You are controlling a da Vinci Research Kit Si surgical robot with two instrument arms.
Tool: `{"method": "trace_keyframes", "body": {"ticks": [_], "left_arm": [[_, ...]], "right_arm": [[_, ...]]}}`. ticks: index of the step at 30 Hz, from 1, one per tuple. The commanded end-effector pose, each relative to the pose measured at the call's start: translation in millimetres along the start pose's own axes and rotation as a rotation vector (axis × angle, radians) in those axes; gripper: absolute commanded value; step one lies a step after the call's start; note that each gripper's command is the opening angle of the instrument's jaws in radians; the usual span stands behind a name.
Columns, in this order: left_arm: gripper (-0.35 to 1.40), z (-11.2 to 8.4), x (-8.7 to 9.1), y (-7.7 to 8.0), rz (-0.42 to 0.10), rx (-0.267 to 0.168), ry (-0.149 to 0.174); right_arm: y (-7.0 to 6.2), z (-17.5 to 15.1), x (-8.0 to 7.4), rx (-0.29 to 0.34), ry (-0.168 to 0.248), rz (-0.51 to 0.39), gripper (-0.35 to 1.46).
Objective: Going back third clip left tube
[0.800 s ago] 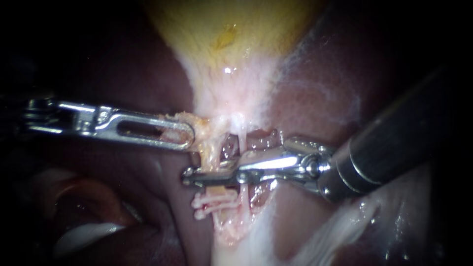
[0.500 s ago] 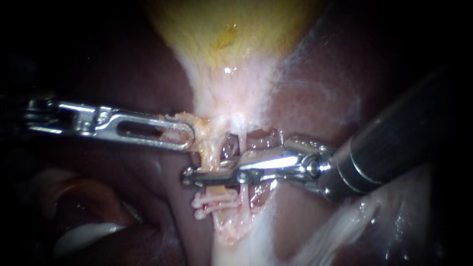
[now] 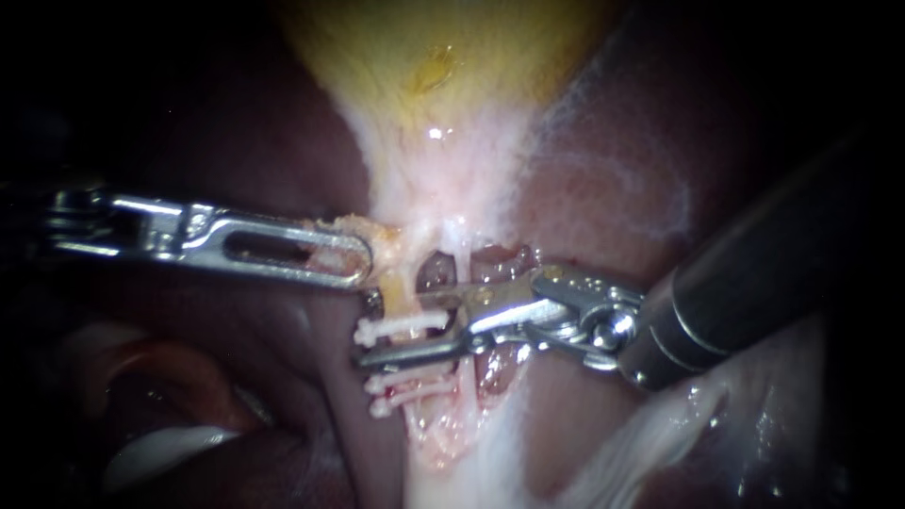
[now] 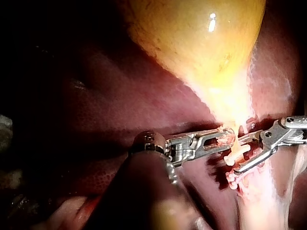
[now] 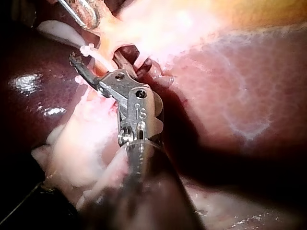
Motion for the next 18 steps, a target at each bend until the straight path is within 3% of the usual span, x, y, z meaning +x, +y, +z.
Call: {"method": "trace_keyframes", "body": {"ticks": [1,10,18], "left_arm": [[-0.35,0.0,0.0,-0.1,0.000,0.000,0.000],[-0.35,-0.1,0.1,0.0,0.001,0.000,0.001],[-0.35,-0.2,0.1,0.0,0.001,0.000,0.001]], "right_arm": [[0.0,-0.2,0.0,0.001,-0.001,-0.013,0.49],[-0.8,-4.5,0.1,-0.033,0.002,-0.141,0.50],[-1.8,-11.0,1.8,-0.049,0.000,-0.251,0.50]]}}
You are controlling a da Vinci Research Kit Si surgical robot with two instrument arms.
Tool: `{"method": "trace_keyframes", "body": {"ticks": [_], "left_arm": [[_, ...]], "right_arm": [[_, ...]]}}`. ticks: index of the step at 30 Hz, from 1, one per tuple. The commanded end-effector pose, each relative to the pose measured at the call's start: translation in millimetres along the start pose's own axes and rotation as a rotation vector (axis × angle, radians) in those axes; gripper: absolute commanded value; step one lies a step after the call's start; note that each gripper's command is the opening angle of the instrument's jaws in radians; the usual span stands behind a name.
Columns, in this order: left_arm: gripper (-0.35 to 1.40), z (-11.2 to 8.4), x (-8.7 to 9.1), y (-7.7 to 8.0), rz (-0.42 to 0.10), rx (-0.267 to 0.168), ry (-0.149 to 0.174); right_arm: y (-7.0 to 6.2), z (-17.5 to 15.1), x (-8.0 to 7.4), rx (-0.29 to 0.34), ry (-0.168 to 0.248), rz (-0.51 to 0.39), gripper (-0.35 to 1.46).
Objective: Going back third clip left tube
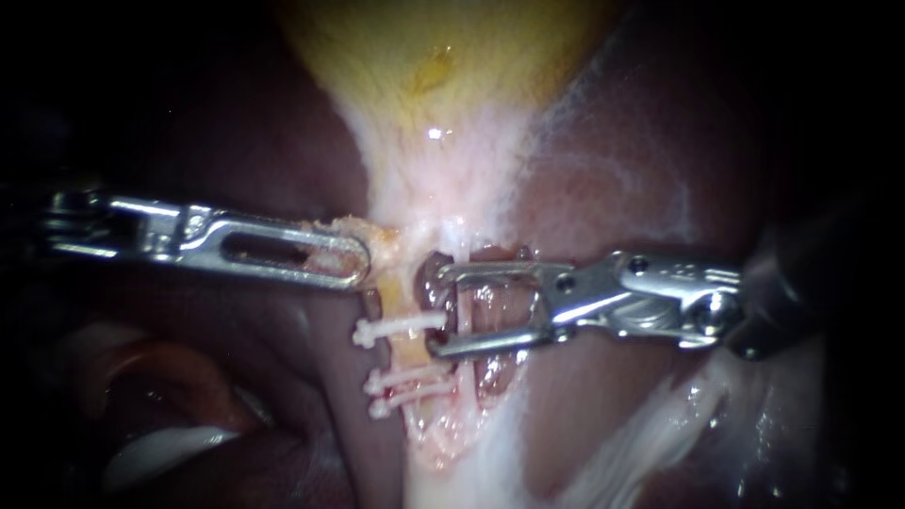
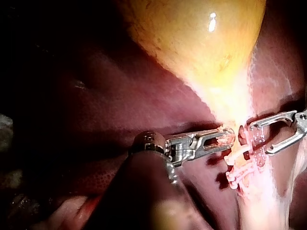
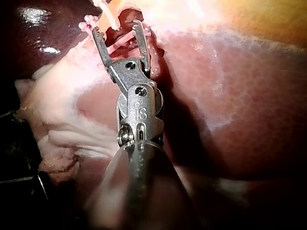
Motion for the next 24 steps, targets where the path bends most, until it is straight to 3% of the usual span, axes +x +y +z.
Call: {"method": "trace_keyframes", "body": {"ticks": [1,12,24], "left_arm": [[-0.35,0.0,0.0,0.0,0.000,0.000,0.000],[-0.35,0.0,0.0,0.1,0.001,0.000,0.000],[-0.35,0.7,0.0,0.8,0.003,-0.001,-0.001]], "right_arm": [[-0.1,-0.7,0.1,0.002,0.000,-0.011,0.50],[-0.3,-8.1,1.9,-0.002,-0.003,-0.076,0.50],[-0.7,-9.2,2.2,0.009,-0.004,-0.104,0.50]]}}
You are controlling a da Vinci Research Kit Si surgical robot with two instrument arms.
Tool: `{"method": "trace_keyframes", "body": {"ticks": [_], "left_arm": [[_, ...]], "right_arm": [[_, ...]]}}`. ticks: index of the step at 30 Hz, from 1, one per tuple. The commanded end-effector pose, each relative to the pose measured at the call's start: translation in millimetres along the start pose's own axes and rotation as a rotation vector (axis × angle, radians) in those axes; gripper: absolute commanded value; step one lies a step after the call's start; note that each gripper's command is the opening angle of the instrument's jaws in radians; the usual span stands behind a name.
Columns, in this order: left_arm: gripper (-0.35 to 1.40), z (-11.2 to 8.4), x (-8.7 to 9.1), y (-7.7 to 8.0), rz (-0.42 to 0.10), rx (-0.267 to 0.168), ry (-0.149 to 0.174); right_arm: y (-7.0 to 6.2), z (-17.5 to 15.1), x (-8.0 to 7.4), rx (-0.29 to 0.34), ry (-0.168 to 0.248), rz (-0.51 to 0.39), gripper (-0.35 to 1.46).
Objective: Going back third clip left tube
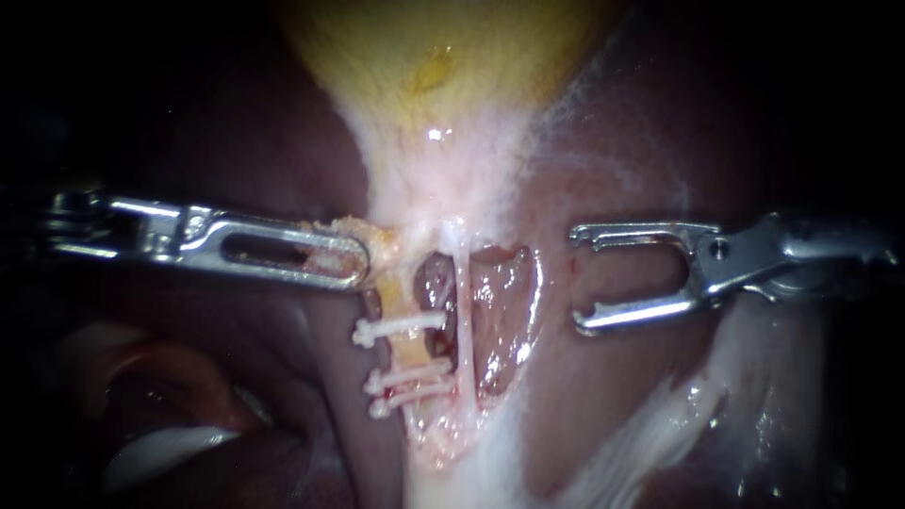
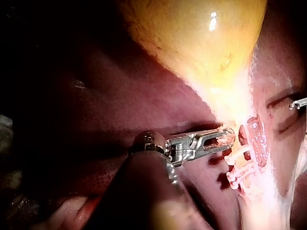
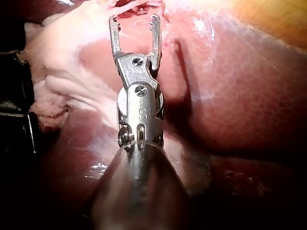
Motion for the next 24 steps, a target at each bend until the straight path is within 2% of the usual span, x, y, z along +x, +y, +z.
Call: {"method": "trace_keyframes", "body": {"ticks": [1,7,12,18,24], "left_arm": [[-0.35,0.3,0.0,0.2,0.001,-0.003,-0.001],[-0.35,3.2,0.1,2.0,0.008,-0.009,-0.012],[-0.35,5.1,-0.1,3.3,0.013,-0.015,-0.006],[-0.35,6.0,-0.4,4.4,0.015,-0.022,-0.004],[-0.35,6.3,-0.4,4.4,0.015,-0.021,-0.003]], "right_arm": [[0.0,0.0,0.0,0.000,0.000,0.000,0.50],[-0.2,0.0,0.1,0.003,0.000,-0.001,0.50],[-0.3,0.1,0.1,0.003,0.000,-0.001,0.50],[-0.5,0.3,0.3,0.009,0.001,-0.001,0.50],[-0.6,0.4,0.3,0.012,0.001,-0.006,0.50]]}}
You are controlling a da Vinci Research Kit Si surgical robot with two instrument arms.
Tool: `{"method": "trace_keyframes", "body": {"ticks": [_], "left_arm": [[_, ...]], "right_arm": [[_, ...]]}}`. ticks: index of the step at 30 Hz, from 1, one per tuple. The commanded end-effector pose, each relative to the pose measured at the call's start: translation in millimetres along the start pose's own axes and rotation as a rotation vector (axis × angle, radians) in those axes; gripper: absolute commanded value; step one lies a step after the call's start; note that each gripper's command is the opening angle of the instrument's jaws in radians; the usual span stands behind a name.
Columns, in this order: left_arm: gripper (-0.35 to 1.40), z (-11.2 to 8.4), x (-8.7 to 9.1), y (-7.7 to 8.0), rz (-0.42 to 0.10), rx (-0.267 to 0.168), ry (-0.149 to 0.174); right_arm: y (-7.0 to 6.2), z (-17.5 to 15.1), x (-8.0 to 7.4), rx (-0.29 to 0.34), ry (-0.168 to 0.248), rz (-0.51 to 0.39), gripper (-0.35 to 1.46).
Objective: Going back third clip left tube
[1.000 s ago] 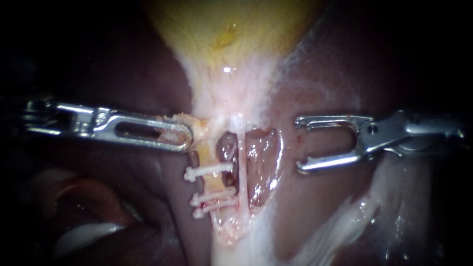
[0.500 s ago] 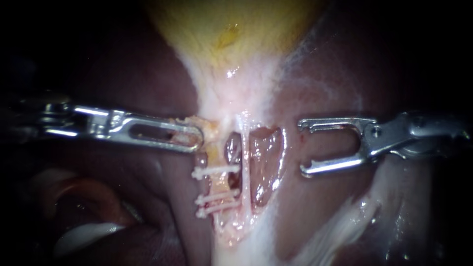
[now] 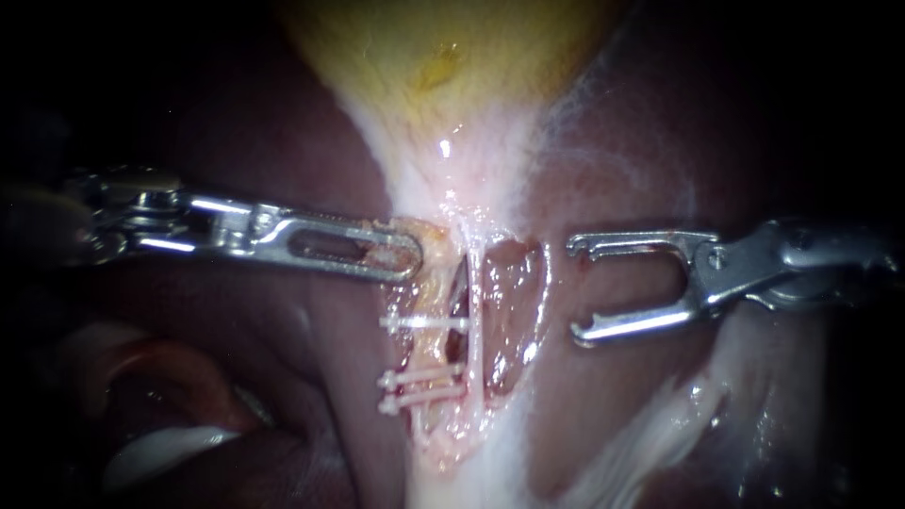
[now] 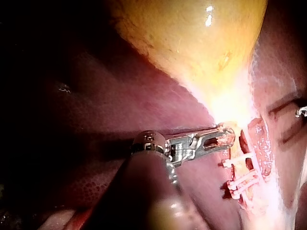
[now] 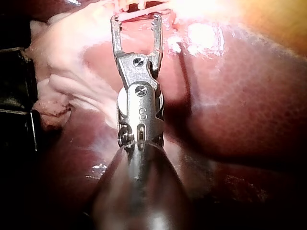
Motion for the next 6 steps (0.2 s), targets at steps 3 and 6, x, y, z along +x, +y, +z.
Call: {"method": "trace_keyframes", "body": {"ticks": [3,6], "left_arm": [[-0.35,0.0,0.1,0.0,0.000,0.001,0.001],[-0.35,0.0,0.0,0.0,0.000,0.001,0.001]], "right_arm": [[0.0,0.0,0.0,0.001,0.000,0.000,0.50],[0.0,0.0,0.0,0.001,0.000,0.000,0.50]]}}
